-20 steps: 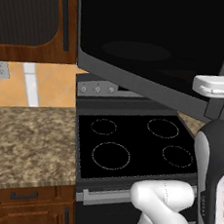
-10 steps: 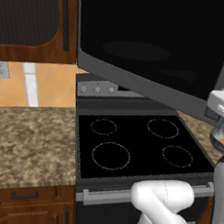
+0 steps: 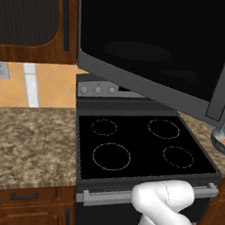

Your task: Open the microwave, place the bowl with waffle inside the microwave, then close the microwave door and turn it on.

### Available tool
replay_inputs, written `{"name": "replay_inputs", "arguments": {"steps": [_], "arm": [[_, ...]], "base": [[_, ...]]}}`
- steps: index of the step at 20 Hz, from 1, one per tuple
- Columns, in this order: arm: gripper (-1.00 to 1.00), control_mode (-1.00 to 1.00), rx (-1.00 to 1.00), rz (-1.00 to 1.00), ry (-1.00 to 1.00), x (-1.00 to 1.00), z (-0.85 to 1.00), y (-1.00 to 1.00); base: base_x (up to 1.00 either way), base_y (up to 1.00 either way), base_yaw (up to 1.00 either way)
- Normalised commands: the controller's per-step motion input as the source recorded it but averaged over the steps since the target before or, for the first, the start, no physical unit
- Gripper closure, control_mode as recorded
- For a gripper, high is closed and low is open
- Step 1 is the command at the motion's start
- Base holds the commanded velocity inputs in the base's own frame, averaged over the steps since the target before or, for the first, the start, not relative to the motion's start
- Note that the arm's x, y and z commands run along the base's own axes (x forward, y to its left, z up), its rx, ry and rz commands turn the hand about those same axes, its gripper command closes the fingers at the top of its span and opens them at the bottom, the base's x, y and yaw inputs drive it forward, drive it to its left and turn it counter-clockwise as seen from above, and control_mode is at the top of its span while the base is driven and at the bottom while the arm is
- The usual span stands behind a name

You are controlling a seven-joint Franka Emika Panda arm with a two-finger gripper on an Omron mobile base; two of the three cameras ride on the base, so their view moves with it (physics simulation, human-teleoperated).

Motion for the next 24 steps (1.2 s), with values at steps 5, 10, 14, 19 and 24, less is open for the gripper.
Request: {"name": "replay_inputs", "arguments": {"steps": [5,10,14,19,24], "arm": [[-1.00,-1.00,0.06,0.35,0.00,0.03,0.00,-0.50],[-1.00,-1.00,0.02,0.30,0.00,0.52,-0.06,0.02],[-1.00,-1.00,0.00,0.35,0.01,0.72,-0.17,0.10],[-1.00,-1.00,0.00,0.32,0.00,0.57,-0.20,0.49],[-1.00,-1.00,0.00,0.31,0.00,0.06,-0.02,0.55]], "base": [[0.00,0.00,0.00],[0.00,0.00,0.00],[0.00,0.00,0.00],[0.00,0.00,0.00],[0.00,0.00,0.00]]}}
